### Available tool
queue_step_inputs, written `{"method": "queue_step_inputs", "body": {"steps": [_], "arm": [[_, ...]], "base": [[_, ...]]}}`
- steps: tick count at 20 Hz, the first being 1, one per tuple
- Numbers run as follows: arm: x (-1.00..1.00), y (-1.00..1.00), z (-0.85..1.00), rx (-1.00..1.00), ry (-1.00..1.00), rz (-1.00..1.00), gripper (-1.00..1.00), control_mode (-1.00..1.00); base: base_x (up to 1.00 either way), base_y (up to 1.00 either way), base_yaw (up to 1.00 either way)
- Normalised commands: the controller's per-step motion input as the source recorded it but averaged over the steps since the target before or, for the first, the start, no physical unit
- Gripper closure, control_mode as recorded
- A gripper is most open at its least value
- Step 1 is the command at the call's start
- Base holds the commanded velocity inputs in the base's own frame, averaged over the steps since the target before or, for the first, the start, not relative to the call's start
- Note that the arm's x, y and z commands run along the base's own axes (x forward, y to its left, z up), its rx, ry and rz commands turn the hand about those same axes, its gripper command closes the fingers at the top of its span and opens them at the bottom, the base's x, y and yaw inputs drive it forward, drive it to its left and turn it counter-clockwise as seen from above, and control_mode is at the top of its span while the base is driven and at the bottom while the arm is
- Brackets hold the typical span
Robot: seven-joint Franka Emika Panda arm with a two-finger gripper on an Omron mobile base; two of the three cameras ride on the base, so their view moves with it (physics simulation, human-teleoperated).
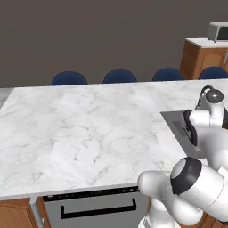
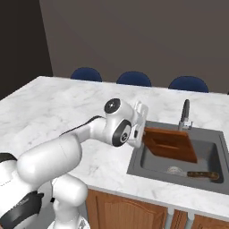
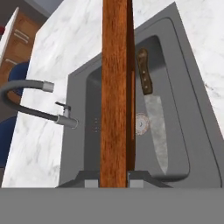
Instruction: Move the cutting board and knife to the sink. Then move spray from the cabinet to the counter.
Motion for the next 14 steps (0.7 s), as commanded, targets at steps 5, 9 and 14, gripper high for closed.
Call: {"method": "queue_step_inputs", "body": {"steps": [5, 9, 14], "arm": [[0.35, -0.28, -0.12, 0.01, 0.1, 0.01, 1.0, -1.0], [0.19, -0.4, -0.09, 0.08, 0.04, 0.04, 1.0, -1.0], [0.0, -0.31, -0.23, 0.1, 0.0, 0.04, 1.0, -1.0]], "base": [[0.0, 0.0, 0.0], [0.0, 0.0, 0.0], [0.0, 0.0, 0.0]]}}
